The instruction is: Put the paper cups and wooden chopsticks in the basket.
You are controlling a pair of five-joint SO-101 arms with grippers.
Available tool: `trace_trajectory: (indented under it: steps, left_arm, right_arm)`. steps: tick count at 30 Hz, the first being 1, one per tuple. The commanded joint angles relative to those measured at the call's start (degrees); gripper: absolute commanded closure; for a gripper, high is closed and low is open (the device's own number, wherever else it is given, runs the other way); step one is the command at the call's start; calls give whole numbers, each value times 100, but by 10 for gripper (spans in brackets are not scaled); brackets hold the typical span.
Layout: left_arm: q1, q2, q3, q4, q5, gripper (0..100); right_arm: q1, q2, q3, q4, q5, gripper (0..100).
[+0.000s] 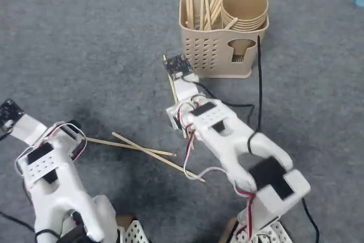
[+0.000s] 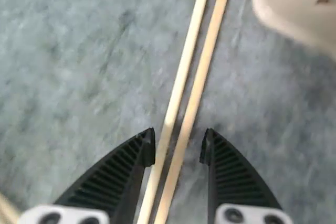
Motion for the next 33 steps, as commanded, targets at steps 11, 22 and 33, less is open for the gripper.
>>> trace_trajectory:
  steps: [11, 22, 33]
  left_arm:
    - [-53, -62, -224, -141, -35, 725]
    - [-53, -53, -224, -149, -26, 726]
    - [-193, -62, -224, -149, -26, 726]
  right_arm:
    - [391, 1147, -1442, 22, 132, 965]
    - [154, -426, -1407, 2501, 123, 991]
    - [-180, -2607, -1398, 5288, 123, 991]
